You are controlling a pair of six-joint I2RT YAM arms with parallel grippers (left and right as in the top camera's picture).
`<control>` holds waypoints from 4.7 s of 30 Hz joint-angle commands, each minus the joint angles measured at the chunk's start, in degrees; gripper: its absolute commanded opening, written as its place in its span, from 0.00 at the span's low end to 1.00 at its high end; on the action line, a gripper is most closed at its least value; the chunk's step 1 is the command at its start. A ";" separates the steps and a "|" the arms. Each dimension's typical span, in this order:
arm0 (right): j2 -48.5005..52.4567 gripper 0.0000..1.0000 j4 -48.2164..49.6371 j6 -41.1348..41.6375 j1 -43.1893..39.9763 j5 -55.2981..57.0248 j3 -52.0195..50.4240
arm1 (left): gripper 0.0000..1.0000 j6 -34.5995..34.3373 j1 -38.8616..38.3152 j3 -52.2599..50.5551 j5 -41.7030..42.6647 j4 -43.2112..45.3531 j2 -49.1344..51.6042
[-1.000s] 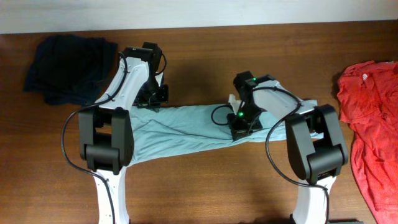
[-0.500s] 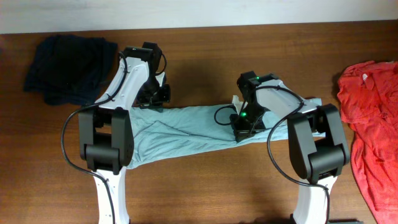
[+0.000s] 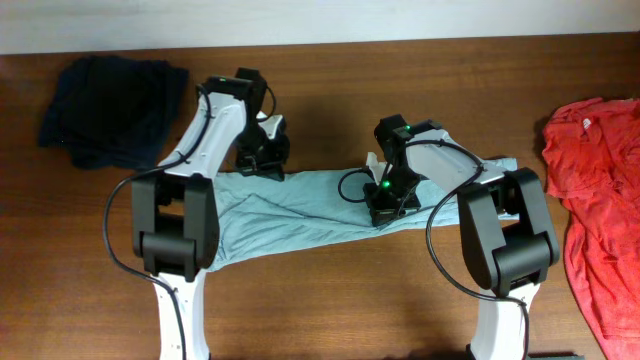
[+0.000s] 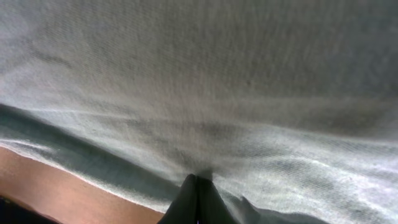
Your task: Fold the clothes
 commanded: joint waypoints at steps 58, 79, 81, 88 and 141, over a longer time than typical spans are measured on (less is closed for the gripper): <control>-0.33 0.04 0.00 0.46 0.26 -0.31 -0.50 | 0.01 -4.09 -7.41 -14.38 -14.14 -1.53 -2.97; -0.33 0.04 1.55 0.09 0.26 -0.26 -0.50 | 0.00 -3.78 -7.45 -15.43 -26.14 7.21 -3.61; -0.33 0.04 2.47 -1.55 0.17 0.09 -0.50 | 0.00 -2.69 -7.43 -15.21 -26.08 6.99 -3.61; -0.33 0.05 3.48 -5.88 0.09 1.42 0.22 | 0.00 -2.54 -7.41 -9.31 -25.46 -0.94 -3.82; -0.35 0.05 -3.78 -8.81 -10.47 10.19 11.96 | 0.00 -1.20 4.00 -16.59 -34.93 23.23 -4.76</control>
